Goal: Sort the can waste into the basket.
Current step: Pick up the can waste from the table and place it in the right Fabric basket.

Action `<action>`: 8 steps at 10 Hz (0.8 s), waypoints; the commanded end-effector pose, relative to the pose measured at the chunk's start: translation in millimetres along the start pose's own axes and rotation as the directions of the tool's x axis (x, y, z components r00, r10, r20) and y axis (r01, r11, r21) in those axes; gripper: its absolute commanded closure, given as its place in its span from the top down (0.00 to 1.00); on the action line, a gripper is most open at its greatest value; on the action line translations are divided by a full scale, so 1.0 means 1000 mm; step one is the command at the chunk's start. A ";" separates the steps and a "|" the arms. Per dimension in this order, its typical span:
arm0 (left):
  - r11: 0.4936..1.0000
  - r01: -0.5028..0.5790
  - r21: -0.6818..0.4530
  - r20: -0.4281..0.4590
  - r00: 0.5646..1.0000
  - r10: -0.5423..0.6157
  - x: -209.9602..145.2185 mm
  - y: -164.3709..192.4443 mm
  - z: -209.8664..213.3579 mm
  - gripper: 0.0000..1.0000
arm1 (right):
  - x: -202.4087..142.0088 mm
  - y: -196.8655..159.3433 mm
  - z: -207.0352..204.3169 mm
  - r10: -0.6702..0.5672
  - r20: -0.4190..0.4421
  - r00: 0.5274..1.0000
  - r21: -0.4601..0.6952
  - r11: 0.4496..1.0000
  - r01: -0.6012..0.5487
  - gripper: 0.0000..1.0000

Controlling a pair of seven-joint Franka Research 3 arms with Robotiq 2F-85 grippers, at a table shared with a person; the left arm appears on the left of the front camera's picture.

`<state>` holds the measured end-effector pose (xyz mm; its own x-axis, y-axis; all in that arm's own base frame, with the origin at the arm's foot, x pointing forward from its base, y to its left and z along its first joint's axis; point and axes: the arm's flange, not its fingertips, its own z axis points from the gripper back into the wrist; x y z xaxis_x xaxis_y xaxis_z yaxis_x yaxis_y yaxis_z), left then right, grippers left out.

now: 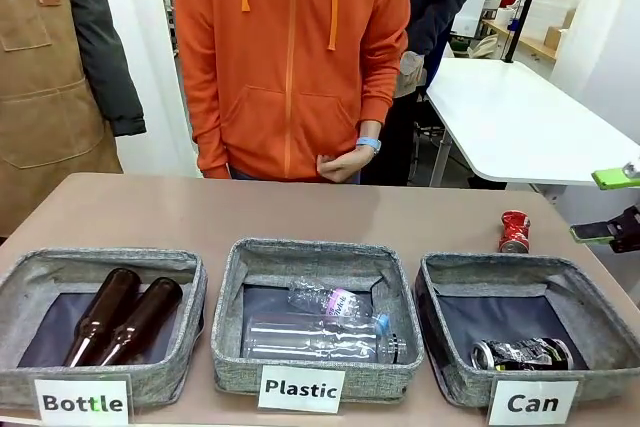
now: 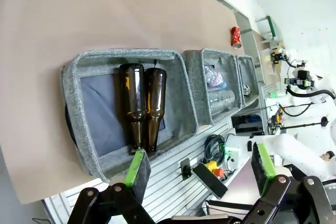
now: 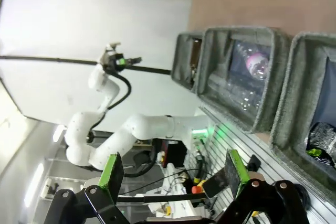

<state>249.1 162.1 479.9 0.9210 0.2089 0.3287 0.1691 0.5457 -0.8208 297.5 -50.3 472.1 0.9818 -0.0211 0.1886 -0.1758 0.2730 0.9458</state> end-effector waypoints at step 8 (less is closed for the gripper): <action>1.000 0.011 -0.013 0.003 1.000 -0.011 0.002 -0.002 0.002 1.00 | 0.113 0.014 -0.017 0.092 0.127 0.988 -0.829 0.556 0.055 1.00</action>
<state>249.8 161.9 479.9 0.9218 0.2078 0.3273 0.1681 0.5466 -0.8204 412.3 -34.5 499.2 0.9379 -0.0279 0.3458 -0.0583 0.9699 0.2365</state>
